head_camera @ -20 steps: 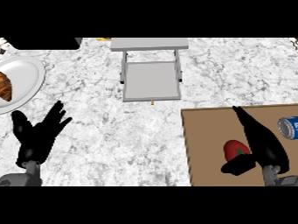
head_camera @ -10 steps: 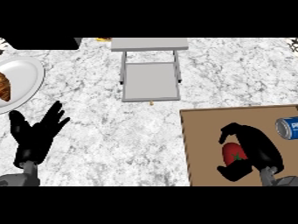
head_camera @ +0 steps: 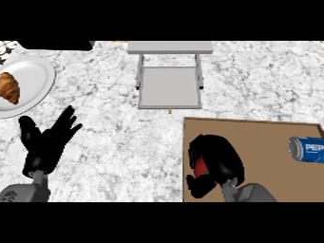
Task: Pick the tomato from the tray and place it in the tiered shelf
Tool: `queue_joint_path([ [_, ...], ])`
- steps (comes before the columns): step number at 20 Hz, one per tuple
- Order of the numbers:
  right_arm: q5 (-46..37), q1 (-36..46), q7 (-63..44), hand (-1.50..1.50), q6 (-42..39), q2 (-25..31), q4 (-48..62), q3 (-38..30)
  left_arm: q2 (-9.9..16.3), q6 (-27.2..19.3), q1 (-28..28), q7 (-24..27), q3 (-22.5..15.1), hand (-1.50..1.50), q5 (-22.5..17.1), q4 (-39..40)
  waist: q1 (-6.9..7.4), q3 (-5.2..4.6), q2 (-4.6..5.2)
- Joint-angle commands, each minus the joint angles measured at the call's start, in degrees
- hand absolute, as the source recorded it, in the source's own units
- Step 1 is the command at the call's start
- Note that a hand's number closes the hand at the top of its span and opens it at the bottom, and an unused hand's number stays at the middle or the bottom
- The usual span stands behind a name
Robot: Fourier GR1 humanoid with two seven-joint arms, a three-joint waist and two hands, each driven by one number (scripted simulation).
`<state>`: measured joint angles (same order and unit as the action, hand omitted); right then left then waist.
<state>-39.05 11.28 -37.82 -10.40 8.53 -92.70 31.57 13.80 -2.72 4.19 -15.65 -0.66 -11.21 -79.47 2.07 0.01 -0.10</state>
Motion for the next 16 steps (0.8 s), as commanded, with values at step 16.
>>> queue_joint_path([
  [16, -0.1, 51.5, -40.7, 1.5, 17.2, -8.5, -0.7, 9.5, -0.5, -0.4, -0.9, -2.2, 0.4, 0.0, 0.3, 1.5, -0.23, -0.18, -0.69],
])
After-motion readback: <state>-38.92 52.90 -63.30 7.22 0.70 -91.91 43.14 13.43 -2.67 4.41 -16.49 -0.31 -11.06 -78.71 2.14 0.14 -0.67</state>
